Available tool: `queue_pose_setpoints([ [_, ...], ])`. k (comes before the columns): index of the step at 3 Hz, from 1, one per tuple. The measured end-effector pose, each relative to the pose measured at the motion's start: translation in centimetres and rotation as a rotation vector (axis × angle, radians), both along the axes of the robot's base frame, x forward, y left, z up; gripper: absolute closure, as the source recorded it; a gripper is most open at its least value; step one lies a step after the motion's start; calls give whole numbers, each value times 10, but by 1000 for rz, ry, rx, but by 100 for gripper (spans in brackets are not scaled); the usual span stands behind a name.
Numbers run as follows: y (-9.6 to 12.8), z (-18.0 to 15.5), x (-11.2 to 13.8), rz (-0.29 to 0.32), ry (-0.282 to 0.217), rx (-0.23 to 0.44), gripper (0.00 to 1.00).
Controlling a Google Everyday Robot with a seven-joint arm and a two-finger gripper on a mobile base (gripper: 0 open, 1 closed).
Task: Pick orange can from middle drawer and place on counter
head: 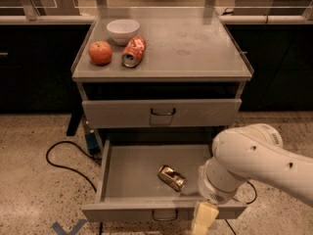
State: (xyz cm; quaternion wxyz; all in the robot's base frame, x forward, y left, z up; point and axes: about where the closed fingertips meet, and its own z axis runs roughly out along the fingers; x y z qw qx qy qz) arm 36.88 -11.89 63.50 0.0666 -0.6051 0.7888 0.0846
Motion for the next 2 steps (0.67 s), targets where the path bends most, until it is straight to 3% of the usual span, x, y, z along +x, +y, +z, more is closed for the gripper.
queue_pose_setpoints([
  [1,13,-30,10,22,10,-10,0],
  [2,33,-69,36,17,-32,-30,0],
])
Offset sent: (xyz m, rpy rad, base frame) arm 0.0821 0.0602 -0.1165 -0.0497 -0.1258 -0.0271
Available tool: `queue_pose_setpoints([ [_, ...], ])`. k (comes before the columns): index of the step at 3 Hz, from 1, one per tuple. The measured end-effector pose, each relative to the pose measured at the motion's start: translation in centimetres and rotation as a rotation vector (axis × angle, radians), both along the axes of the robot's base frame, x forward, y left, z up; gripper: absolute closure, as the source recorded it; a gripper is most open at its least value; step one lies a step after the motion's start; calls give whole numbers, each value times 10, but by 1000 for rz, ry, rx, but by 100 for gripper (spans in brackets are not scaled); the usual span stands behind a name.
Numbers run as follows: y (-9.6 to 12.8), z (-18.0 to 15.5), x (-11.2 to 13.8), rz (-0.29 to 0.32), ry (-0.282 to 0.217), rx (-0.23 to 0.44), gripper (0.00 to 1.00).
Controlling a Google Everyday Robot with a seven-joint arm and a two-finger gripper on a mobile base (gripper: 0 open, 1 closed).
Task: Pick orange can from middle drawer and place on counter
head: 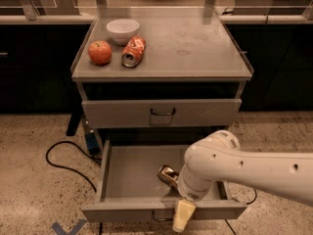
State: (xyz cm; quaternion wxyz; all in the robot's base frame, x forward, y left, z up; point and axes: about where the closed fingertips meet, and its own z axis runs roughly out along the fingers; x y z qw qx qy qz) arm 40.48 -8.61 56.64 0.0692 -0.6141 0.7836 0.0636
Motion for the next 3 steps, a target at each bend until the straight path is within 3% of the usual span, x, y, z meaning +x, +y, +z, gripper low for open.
queue_pose_setpoints([
  [1,9,-15,37,-62,-97,-6,0],
  [2,9,-13,42,-123,-106,-4,0],
  [3,9,-13,42,-124,-105,-4,0],
])
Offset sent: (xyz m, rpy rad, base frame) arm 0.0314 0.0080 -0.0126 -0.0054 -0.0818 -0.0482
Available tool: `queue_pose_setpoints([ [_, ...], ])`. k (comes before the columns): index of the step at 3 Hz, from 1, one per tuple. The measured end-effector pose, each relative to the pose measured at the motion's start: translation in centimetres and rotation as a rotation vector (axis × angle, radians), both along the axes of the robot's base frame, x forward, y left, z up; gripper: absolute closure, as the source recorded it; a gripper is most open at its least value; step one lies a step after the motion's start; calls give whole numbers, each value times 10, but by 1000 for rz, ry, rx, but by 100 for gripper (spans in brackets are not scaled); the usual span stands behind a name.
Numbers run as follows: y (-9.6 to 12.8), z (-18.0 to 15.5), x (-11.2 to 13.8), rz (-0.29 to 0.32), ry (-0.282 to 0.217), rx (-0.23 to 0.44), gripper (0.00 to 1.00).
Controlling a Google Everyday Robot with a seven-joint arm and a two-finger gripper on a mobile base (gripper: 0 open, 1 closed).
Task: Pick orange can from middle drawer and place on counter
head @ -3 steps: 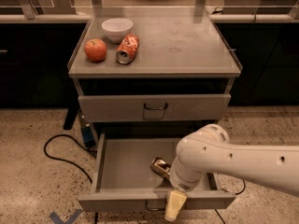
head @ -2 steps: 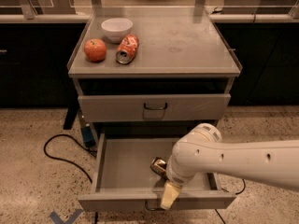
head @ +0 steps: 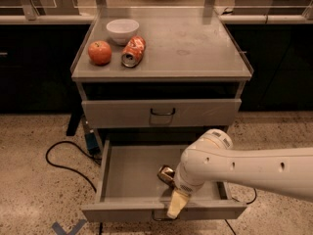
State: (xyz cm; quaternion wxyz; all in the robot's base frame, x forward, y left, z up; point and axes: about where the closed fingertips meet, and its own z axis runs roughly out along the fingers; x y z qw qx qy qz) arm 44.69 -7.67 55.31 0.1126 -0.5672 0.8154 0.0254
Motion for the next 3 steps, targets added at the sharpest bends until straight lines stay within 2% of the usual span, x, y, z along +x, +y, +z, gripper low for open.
queue_pose_setpoints([
  [1,4,-9,32,2,-1,-14,0],
  [2,17,-11,95,-7,-39,-60,0],
  [3,17,-11,95,-7,-39,-60,0],
])
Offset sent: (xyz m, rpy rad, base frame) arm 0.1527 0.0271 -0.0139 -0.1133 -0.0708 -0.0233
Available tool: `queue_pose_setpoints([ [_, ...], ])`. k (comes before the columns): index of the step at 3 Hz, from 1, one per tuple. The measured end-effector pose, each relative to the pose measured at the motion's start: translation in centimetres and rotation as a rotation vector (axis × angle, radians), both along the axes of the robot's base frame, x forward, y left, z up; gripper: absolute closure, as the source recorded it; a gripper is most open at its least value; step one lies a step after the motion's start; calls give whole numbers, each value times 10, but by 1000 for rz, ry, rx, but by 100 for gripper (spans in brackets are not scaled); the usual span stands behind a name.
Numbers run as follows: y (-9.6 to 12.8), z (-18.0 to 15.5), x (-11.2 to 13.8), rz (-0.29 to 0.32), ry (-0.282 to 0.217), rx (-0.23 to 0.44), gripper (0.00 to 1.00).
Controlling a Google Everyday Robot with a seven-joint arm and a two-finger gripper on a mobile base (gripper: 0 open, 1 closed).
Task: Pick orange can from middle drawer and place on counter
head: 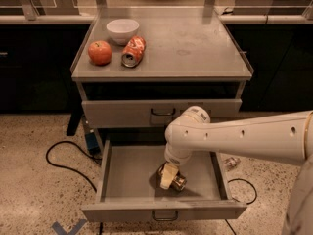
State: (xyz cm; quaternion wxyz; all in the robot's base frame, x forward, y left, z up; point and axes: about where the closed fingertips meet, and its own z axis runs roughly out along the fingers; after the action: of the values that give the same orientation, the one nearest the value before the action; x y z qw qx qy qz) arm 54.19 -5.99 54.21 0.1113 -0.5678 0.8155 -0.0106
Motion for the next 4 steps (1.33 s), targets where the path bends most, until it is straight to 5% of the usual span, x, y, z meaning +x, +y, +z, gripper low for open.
queue_pose_setpoints([
  [1,0,-25,15,-6,32,-1,0],
  [2,-1,-70,57,-9,74,18,0],
  [4,-2,-72,57,32,61,69,0],
])
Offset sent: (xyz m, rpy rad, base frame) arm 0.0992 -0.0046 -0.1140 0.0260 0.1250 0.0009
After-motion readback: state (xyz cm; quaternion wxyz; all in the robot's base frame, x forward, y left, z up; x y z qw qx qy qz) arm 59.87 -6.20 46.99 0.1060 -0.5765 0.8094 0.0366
